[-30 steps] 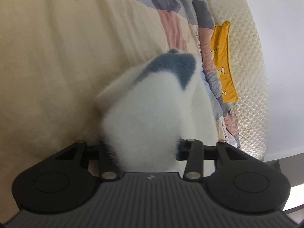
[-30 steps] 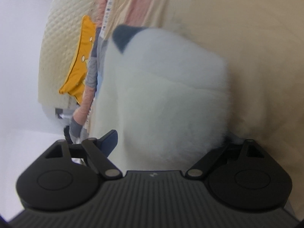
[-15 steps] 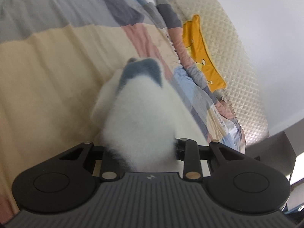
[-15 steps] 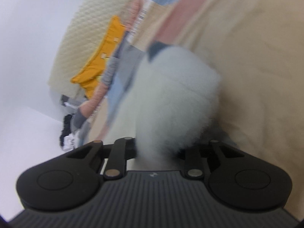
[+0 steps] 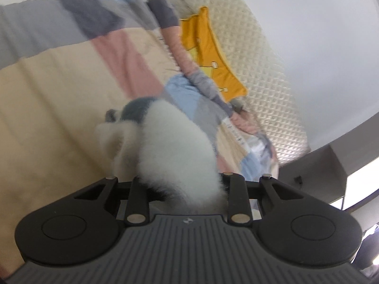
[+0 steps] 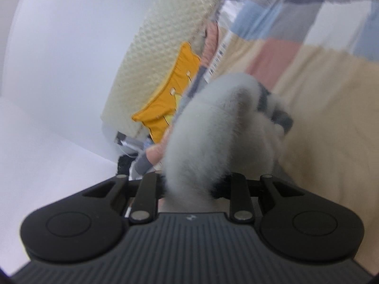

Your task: Fold large clothes

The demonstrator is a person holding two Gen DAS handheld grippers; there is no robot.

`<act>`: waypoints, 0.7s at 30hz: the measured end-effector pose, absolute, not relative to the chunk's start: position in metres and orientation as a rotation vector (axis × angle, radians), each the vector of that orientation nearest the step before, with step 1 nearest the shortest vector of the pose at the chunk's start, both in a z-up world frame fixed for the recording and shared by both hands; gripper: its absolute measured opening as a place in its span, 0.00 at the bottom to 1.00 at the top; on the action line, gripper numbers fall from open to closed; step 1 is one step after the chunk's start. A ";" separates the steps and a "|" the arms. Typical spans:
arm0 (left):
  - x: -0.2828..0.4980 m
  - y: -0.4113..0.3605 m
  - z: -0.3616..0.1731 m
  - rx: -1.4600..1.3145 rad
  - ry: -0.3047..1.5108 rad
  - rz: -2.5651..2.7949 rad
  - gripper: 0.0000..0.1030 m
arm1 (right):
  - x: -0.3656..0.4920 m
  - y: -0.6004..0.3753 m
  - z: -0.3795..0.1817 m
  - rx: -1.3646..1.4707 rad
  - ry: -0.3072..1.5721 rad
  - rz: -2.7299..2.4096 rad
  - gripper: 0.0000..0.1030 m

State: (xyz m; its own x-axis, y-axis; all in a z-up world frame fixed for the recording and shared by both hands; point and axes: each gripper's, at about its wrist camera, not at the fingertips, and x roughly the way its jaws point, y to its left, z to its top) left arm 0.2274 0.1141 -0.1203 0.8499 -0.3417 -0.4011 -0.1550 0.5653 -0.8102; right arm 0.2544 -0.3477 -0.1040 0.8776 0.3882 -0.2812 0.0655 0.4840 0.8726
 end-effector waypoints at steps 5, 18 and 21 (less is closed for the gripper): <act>0.277 0.078 -0.082 -0.933 0.542 -0.134 0.32 | 0.279 -0.371 -0.076 1.030 0.428 0.193 0.27; 0.470 -0.058 -0.007 -0.701 0.517 -0.154 0.32 | 0.401 -0.466 -0.038 1.001 0.349 0.165 0.27; 0.522 -0.088 -0.016 -0.632 0.487 -0.162 0.33 | 0.435 -0.482 -0.041 0.979 0.320 0.145 0.27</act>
